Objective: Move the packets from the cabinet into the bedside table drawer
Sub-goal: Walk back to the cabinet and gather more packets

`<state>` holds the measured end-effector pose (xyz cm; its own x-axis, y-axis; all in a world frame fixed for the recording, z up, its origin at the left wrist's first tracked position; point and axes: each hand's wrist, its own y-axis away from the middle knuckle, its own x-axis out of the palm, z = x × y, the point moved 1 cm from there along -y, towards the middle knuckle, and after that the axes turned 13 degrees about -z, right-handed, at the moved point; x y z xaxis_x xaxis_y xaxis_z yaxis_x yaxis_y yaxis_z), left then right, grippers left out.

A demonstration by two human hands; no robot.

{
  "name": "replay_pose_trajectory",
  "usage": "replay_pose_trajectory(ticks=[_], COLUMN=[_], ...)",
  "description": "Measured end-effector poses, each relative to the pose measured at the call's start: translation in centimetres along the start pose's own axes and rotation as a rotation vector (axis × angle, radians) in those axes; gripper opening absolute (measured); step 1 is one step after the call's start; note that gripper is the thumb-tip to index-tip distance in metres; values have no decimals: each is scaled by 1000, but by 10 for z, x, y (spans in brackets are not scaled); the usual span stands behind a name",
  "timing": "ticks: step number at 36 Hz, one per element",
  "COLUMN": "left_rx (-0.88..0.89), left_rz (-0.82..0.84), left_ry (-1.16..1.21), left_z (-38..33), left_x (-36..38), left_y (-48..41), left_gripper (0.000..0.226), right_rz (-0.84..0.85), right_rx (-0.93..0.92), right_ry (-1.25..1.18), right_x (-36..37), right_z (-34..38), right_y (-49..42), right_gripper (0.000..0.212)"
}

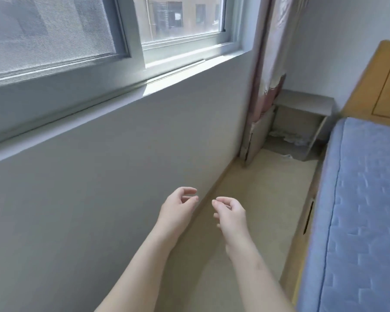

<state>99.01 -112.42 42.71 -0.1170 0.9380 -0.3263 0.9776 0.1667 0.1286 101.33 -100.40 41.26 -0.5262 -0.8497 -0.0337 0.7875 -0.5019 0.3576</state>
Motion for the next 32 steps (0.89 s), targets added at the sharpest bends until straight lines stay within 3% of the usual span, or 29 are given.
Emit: replay_pose_trajectory(ticks=[9, 21, 32], left_rx=[-27, 110, 125], left_rz=[125, 322, 460], left_ry=[-9, -27, -70], left_z=[-57, -162, -231], left_x=[125, 308, 488], left_y=[-142, -360, -485], left_gripper=[17, 15, 14], right_rz=[-159, -357, -490], right_rx=[38, -38, 42], right_ry=[-38, -62, -169], right_x=[-20, -29, -84], right_z=[54, 165, 218], right_y=[-164, -418, -613], right_gripper=[9, 9, 12])
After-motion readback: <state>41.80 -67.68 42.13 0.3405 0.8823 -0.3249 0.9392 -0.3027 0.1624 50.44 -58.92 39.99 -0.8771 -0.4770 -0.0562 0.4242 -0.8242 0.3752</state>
